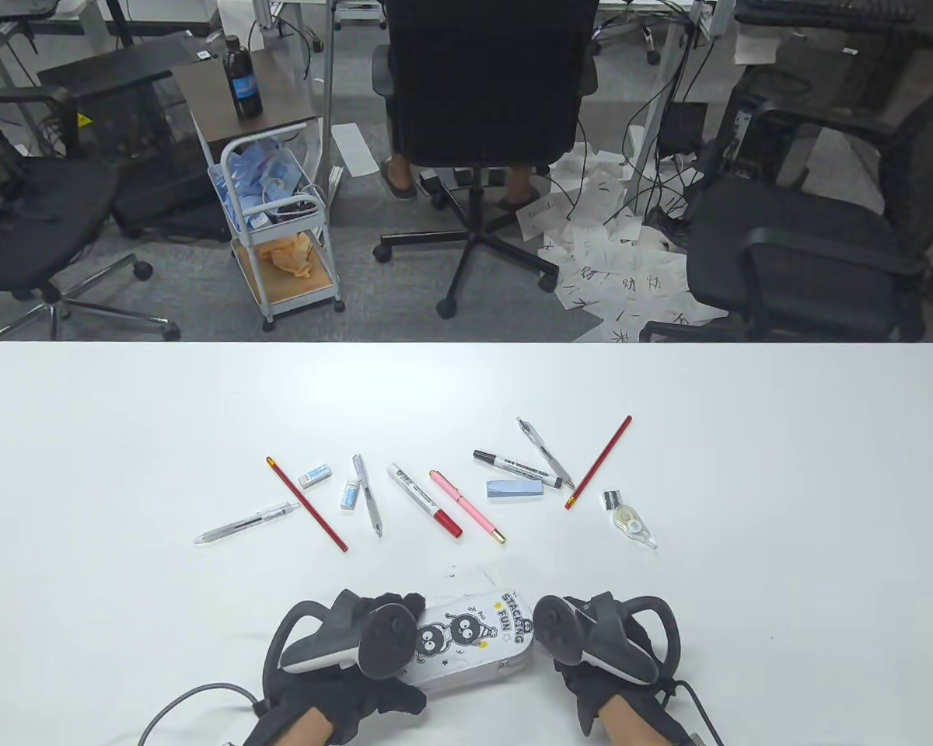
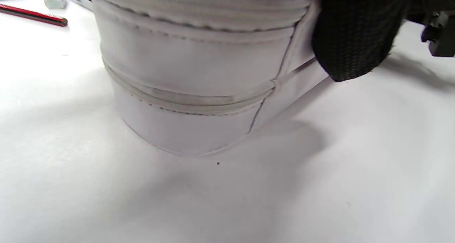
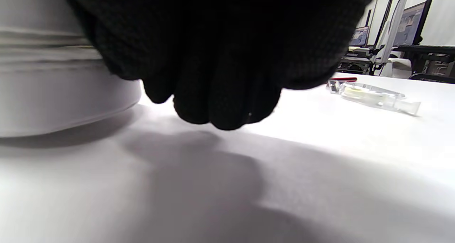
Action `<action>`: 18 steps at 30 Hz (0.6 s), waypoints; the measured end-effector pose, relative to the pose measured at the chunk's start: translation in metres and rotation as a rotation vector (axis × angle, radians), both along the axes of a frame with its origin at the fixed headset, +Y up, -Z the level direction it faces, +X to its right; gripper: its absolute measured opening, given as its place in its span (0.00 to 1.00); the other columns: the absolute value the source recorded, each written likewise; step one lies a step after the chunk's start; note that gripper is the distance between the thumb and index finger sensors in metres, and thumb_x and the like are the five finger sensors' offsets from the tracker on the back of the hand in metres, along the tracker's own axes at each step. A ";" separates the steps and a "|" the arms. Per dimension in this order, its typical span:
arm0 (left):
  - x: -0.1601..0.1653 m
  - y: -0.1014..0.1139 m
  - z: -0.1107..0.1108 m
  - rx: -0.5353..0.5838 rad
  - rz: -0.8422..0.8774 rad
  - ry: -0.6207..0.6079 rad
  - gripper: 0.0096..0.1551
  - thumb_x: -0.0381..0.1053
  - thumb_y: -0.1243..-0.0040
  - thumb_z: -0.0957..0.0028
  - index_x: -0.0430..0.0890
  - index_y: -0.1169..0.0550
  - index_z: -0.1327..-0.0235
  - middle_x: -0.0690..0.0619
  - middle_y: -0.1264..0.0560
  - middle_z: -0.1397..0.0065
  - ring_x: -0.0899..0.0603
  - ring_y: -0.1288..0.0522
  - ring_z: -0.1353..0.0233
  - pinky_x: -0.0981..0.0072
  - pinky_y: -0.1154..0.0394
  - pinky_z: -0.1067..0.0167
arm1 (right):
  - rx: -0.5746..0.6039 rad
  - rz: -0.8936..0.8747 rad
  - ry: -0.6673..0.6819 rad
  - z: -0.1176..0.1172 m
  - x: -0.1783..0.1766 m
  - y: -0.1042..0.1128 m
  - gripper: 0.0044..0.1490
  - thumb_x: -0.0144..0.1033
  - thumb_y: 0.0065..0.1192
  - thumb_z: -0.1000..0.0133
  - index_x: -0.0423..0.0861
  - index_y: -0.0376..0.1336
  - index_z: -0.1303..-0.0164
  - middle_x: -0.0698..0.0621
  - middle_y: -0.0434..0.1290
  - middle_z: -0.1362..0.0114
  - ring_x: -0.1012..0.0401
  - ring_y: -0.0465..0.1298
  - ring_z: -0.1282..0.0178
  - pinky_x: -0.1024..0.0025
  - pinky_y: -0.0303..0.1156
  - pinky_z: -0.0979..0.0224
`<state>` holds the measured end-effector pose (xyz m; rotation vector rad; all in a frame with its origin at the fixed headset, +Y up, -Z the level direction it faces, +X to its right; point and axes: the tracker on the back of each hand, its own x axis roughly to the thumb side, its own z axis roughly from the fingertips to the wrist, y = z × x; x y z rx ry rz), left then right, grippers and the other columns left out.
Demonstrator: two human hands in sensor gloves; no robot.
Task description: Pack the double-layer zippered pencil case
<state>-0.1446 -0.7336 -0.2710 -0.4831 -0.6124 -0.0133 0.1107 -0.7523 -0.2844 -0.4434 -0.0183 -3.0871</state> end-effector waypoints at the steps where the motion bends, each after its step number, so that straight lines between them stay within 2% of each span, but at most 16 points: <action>1: 0.000 0.000 -0.002 -0.002 -0.006 -0.018 0.70 0.70 0.24 0.52 0.40 0.49 0.10 0.36 0.45 0.16 0.28 0.39 0.20 0.29 0.39 0.26 | 0.003 0.008 0.014 0.000 -0.001 -0.001 0.24 0.48 0.66 0.54 0.56 0.76 0.49 0.58 0.86 0.46 0.59 0.85 0.53 0.66 0.81 0.47; 6: 0.005 0.002 -0.006 -0.080 -0.088 -0.065 0.71 0.65 0.21 0.53 0.43 0.51 0.09 0.37 0.47 0.14 0.26 0.45 0.17 0.27 0.46 0.26 | 0.041 0.153 0.249 0.006 -0.017 0.002 0.24 0.47 0.66 0.57 0.61 0.75 0.50 0.62 0.84 0.41 0.59 0.81 0.42 0.62 0.76 0.38; 9: 0.007 0.003 -0.008 -0.093 -0.105 -0.085 0.71 0.62 0.20 0.53 0.42 0.52 0.09 0.38 0.49 0.13 0.26 0.46 0.17 0.27 0.45 0.27 | 0.082 0.230 0.278 0.010 -0.022 0.003 0.24 0.49 0.64 0.57 0.63 0.74 0.50 0.64 0.83 0.40 0.61 0.81 0.41 0.63 0.76 0.36; 10: 0.007 0.003 -0.007 -0.119 -0.083 -0.113 0.71 0.60 0.19 0.53 0.46 0.52 0.09 0.40 0.50 0.12 0.27 0.48 0.16 0.26 0.47 0.27 | 0.089 0.212 0.254 0.010 -0.021 0.004 0.24 0.49 0.64 0.56 0.64 0.73 0.50 0.65 0.83 0.40 0.62 0.81 0.42 0.64 0.76 0.36; 12: 0.015 0.000 -0.004 -0.130 0.014 -0.171 0.71 0.57 0.18 0.53 0.47 0.53 0.09 0.41 0.51 0.12 0.27 0.51 0.16 0.25 0.51 0.29 | 0.062 0.081 0.228 0.008 -0.019 0.005 0.24 0.47 0.65 0.56 0.62 0.74 0.50 0.63 0.83 0.41 0.60 0.81 0.43 0.63 0.76 0.37; 13: 0.022 0.000 -0.002 -0.103 0.011 -0.180 0.71 0.56 0.17 0.53 0.46 0.53 0.10 0.40 0.51 0.12 0.26 0.52 0.16 0.25 0.52 0.29 | 0.045 0.034 0.234 0.008 -0.019 0.006 0.24 0.46 0.66 0.57 0.60 0.75 0.50 0.61 0.84 0.41 0.58 0.81 0.43 0.61 0.75 0.37; 16: 0.039 0.005 -0.001 0.025 -0.088 -0.208 0.68 0.54 0.19 0.51 0.53 0.55 0.11 0.42 0.55 0.11 0.22 0.58 0.19 0.21 0.54 0.31 | 0.036 0.102 0.286 0.012 -0.020 0.005 0.24 0.49 0.64 0.55 0.63 0.73 0.49 0.63 0.83 0.39 0.61 0.81 0.42 0.63 0.76 0.36; 18: 0.048 0.007 -0.004 0.052 -0.175 -0.204 0.67 0.53 0.21 0.50 0.57 0.57 0.13 0.39 0.63 0.13 0.18 0.62 0.22 0.16 0.53 0.35 | -0.058 0.030 0.310 0.013 -0.024 0.001 0.24 0.46 0.66 0.55 0.60 0.74 0.49 0.59 0.83 0.38 0.58 0.81 0.42 0.60 0.76 0.36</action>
